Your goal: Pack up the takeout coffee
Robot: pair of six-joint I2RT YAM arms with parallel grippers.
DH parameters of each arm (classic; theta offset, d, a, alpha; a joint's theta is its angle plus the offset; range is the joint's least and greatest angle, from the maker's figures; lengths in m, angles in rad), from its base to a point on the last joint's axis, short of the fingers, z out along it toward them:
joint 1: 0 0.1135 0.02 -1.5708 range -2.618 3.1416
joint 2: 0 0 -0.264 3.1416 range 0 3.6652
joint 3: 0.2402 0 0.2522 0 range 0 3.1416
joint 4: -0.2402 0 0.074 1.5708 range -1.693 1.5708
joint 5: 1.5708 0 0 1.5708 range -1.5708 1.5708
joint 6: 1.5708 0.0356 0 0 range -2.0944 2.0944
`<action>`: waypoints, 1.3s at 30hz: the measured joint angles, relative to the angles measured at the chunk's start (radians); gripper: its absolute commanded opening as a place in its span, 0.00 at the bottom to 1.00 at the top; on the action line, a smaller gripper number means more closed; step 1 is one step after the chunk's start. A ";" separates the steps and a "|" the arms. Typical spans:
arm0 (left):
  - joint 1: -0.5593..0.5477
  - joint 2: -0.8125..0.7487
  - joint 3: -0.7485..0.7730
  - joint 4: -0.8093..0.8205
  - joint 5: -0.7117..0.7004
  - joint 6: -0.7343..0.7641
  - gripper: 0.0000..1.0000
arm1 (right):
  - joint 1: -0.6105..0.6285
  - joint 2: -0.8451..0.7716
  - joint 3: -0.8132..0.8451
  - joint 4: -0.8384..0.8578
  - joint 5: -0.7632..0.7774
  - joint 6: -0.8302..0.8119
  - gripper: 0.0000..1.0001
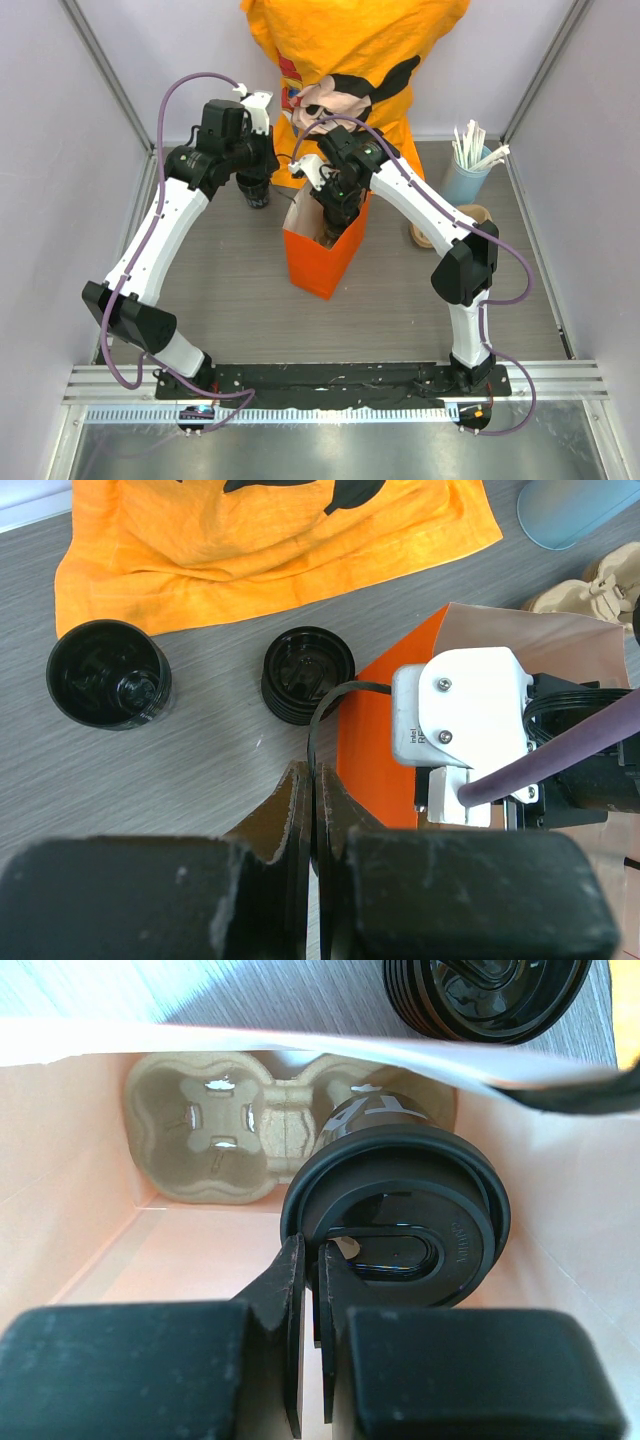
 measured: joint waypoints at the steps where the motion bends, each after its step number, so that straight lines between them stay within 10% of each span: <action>1: 0.000 0.000 0.000 0.000 0.000 0.000 0.00 | 0.000 0.000 0.000 0.000 0.000 0.000 0.01; 39: 0.000 0.000 0.000 -0.001 0.000 0.000 0.00 | 0.000 0.002 -0.026 0.020 -0.006 -0.005 0.01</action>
